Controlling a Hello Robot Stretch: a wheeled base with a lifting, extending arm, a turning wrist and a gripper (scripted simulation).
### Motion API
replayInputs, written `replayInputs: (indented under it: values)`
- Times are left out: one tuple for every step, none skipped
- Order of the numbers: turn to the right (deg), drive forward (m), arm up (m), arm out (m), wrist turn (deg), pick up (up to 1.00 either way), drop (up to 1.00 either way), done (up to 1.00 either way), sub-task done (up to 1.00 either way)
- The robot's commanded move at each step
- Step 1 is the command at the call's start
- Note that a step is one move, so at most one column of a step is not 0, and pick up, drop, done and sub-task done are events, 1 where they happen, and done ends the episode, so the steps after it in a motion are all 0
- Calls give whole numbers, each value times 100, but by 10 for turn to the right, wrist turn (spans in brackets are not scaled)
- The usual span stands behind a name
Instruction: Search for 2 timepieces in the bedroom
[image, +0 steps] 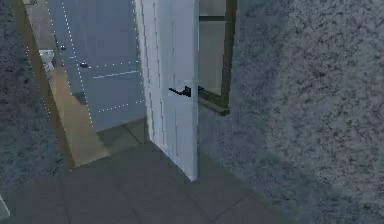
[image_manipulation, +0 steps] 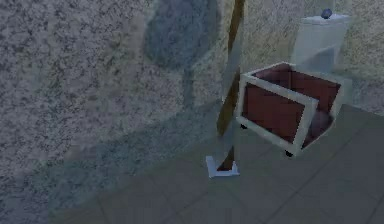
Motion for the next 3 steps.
replayInputs:
  values:
    - [450,0,0,0,0,0,0,0,0]
    - [60,0,0,0,0,0,0,0,0]
    - [0,15,0,0,0,0,0,0,0]
